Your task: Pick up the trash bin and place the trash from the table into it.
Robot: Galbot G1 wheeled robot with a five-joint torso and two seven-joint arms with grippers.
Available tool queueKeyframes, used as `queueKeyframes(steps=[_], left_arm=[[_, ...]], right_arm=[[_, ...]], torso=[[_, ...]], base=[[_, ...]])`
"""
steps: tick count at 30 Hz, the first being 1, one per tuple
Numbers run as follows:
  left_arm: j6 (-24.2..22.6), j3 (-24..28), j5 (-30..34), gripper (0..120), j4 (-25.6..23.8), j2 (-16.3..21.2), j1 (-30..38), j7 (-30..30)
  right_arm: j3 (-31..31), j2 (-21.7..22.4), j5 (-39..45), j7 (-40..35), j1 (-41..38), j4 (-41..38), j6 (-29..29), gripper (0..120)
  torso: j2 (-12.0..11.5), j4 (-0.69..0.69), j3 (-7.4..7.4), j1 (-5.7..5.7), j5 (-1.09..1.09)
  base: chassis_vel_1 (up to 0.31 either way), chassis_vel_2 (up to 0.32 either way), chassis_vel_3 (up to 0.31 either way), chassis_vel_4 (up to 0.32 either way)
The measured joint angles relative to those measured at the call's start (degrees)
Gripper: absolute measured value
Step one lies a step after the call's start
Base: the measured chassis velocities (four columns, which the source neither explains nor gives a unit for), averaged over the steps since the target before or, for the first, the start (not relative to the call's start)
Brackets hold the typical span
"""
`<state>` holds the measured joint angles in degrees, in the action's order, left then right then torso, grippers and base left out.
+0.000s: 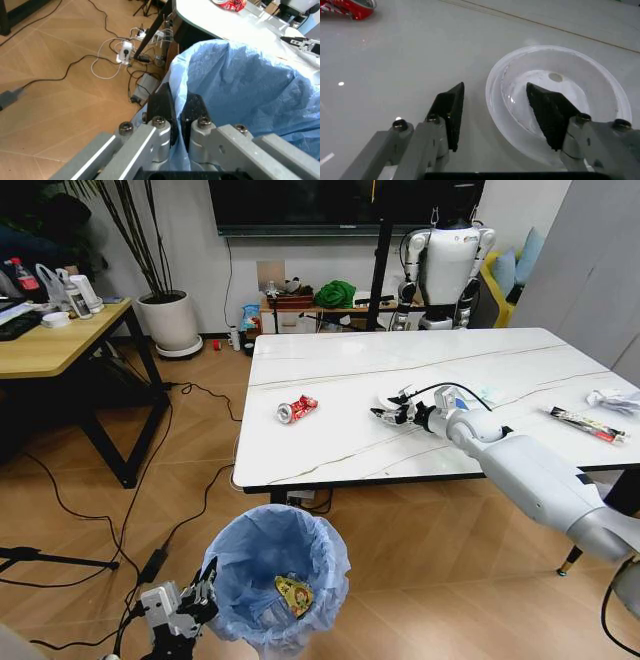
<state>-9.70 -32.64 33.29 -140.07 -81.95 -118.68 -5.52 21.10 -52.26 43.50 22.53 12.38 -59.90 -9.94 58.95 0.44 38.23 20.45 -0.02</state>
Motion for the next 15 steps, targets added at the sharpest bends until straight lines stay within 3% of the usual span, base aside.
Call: queueKeyframes(steps=[10,15], left_arm=[[0.0,0.1,0.2,0,0.1,0.4,0.1,-0.1],[0.0,0.2,0.3,0,0.0,0.7,0.1,-0.2]], right_arm=[[-0.3,0.1,-0.2,0.1,0.3,-0.7,0.0,8],[-0.6,0.6,-0.2,0.0,0.7,-2.3,-0.3,0]], torso=[[0.0,0.0,0.0,0.0,0.02],[0.0,0.0,0.0,0.0,0.02]], base=[[0.0,0.0,0.0,0.0],[0.0,0.0,0.0,0.0]])
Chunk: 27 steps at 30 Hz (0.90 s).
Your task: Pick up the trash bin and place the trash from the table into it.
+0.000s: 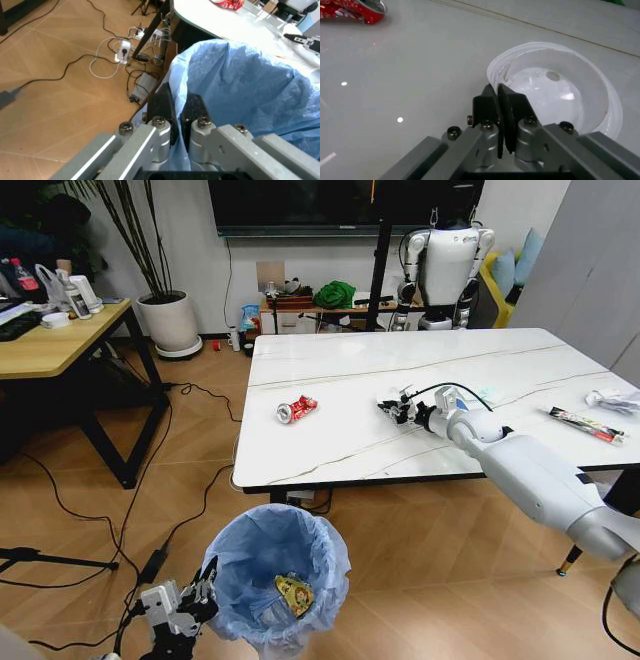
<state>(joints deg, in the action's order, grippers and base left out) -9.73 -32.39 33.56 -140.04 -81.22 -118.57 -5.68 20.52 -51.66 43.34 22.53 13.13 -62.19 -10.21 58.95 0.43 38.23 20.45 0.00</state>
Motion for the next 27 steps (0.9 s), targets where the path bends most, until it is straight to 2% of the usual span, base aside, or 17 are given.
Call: queueKeyframes(steps=[4,9,10,12,13,15,16,18,20,27], left_arm=[[0.0,0.1,0.3,0,-0.2,0.6,0.1,-0.1],[-0.1,1.2,0.1,0,0.0,1.7,0.2,-0.3],[-0.1,1.2,0.1,0,0.0,1.7,0.2,-0.3],[-0.1,1.9,0.1,0,0.3,2.6,0.7,-0.6],[-0.1,1.9,0.1,0,0.3,2.6,0.7,-0.6],[-0.3,2.6,0.5,0,0.6,3.6,1.5,-1.1],[-0.3,2.6,0.5,0,0.6,3.6,1.5,-1.1],[-0.3,2.9,1.0,0,0.8,4.6,2.0,-1.2],[-0.3,2.9,1.5,0,0.9,5.2,2.2,-1.3],[-0.3,2.9,1.4,0,0.9,5.0,1.9,-1.3]], right_arm=[[-0.6,0.7,0.1,-0.3,0.7,-2.6,-0.2,0],[-3.1,3.7,1.9,-1.2,3.1,-12.2,0.9,0],[-3.1,3.7,1.9,-1.2,3.1,-12.2,0.9,0],[-5.6,6.2,4.3,-2.4,6.2,-20.3,1.2,0],[-5.6,6.2,4.3,-2.4,6.2,-20.3,1.2,0],[-7.3,8.3,6.7,-4.7,9.5,-29.3,1.6,0],[-7.3,8.3,6.7,-4.7,9.5,-29.3,1.6,0],[-8.1,10.1,9.7,-7.5,12.4,-37.8,3.0,0],[-8.5,11.1,11.5,-9.3,14.5,-43.0,4.3,0],[-9.9,11.9,12.9,-11.0,20.4,-53.8,5.6,0]], torso=[[0.0,0.0,0.01,0.0,0.02],[0.0,0.0,0.01,0.0,0.01],[0.0,0.0,0.01,0.0,0.01],[0.0,0.01,0.0,0.0,-0.03],[0.0,0.01,0.0,0.0,-0.03],[0.0,0.02,0.01,0.0,0.01],[0.0,0.02,0.01,0.0,0.01],[0.0,0.0,0.0,0.0,-0.03],[0.0,-0.01,0.0,0.0,-0.02],[0.0,-0.01,0.0,0.0,0.0]], base=[[0.0,0.0,0.0,0.0],[0.0,0.0,0.0,0.0],[0.0,0.0,0.0,0.0],[0.0,0.0,0.0,0.0],[0.0,0.0,0.0,0.0],[0.0,0.0,0.0,0.0],[0.0,0.0,0.0,0.0],[0.0,0.0,0.0,0.0],[0.0,0.0,0.0,0.0],[0.0,0.0,0.0,0.0]])
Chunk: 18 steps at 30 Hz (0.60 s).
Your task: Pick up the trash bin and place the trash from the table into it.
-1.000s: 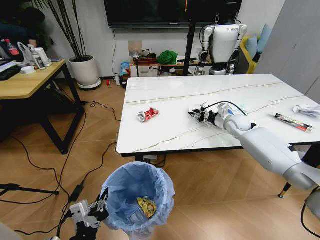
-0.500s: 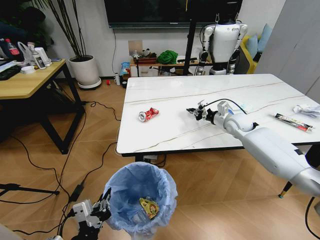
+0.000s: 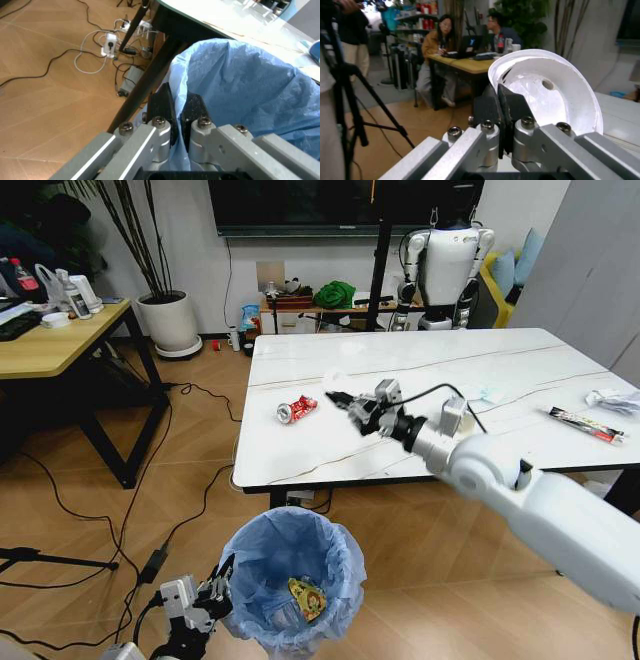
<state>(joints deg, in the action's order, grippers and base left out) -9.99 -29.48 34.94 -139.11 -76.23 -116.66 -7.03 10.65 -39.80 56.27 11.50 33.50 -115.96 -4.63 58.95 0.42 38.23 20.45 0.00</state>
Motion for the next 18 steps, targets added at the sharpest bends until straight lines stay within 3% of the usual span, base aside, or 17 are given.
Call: queueKeyframes(steps=[3,9,13,18], left_arm=[[0.1,-0.2,-0.3,0,-0.5,-1.1,-0.1,-0.2],[0.3,-0.1,-0.8,0,-0.5,-2.5,-0.2,0.1],[0.4,-0.1,-1.4,0,-0.6,-4.5,-0.1,0.5],[0.4,-0.4,-1.3,0,-0.7,-5.2,0.2,0.4]], right_arm=[[-1.1,1.6,-1.1,1.6,5.2,-4.8,1.0,0],[-1.2,4.0,-6.2,6.1,13.9,-6.9,3.5,0],[2.5,3.7,-9.3,8.7,14.0,-6.2,5.1,0],[5.0,3.1,-10.7,10.1,13.9,-5.9,5.7,0]], torso=[[0.0,-0.01,0.0,0.0,0.0],[0.0,0.06,0.0,0.0,0.01],[0.0,-0.01,0.0,0.0,0.0],[0.0,0.0,0.01,0.01,-0.02]], base=[[0.0,0.0,0.0,0.0],[0.0,0.0,0.0,0.0],[0.0,0.0,0.0,0.0],[0.0,0.0,0.0,0.0]])
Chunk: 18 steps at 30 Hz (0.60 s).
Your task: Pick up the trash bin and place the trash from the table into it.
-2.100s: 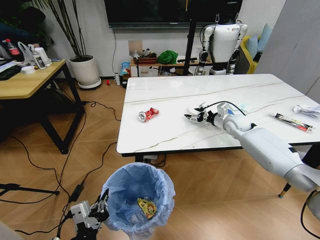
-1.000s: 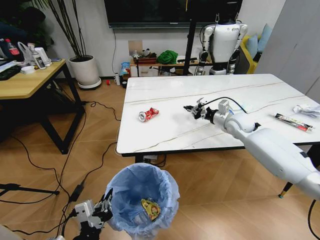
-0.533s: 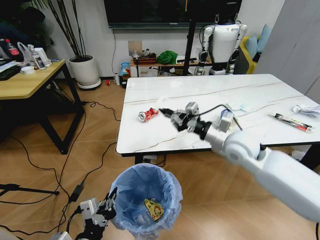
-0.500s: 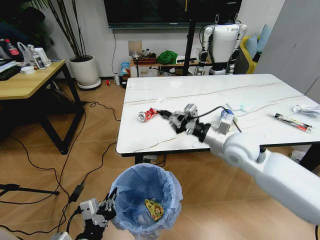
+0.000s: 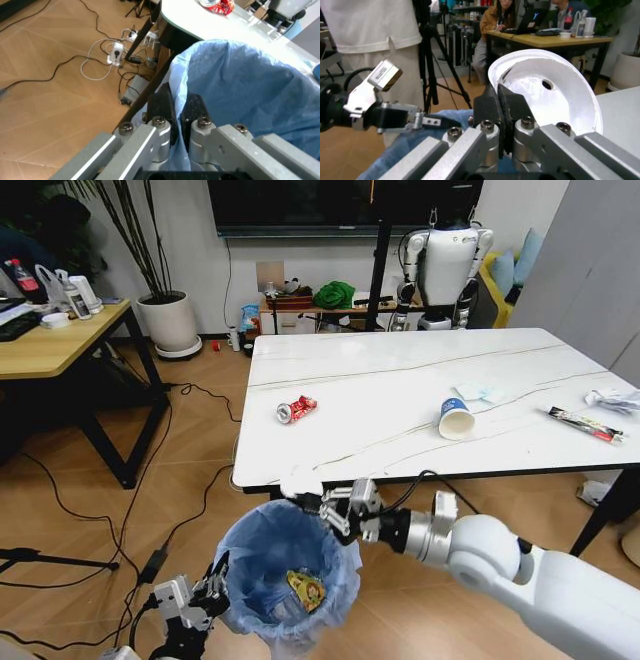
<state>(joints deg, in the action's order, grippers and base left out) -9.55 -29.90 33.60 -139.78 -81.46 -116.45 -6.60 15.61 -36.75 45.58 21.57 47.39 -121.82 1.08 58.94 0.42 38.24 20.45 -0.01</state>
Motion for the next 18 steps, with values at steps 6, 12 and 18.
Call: queueKeyframes(steps=[6,12,18], left_arm=[[0.0,-0.2,0.2,0,0.0,-0.7,0.5,-0.1],[0.0,-0.3,0.2,0,-0.4,-1.0,0.3,-0.1],[0.0,-0.2,0.0,0,-0.6,-1.4,0.1,-0.1]], right_arm=[[1.9,0.5,-2.0,1.1,0.1,0.0,1.0,0],[2.9,2.1,-3.7,2.2,0.4,-0.4,1.4,0],[2.3,2.9,-5.1,3.2,1.6,-0.4,1.8,17]], torso=[[0.0,0.01,0.0,0.0,0.01],[0.0,0.01,0.0,0.0,0.01],[0.0,0.02,0.0,0.0,0.01]], base=[[0.0,0.0,0.0,0.0],[0.0,0.0,0.0,0.0],[0.0,0.0,0.0,0.0]])
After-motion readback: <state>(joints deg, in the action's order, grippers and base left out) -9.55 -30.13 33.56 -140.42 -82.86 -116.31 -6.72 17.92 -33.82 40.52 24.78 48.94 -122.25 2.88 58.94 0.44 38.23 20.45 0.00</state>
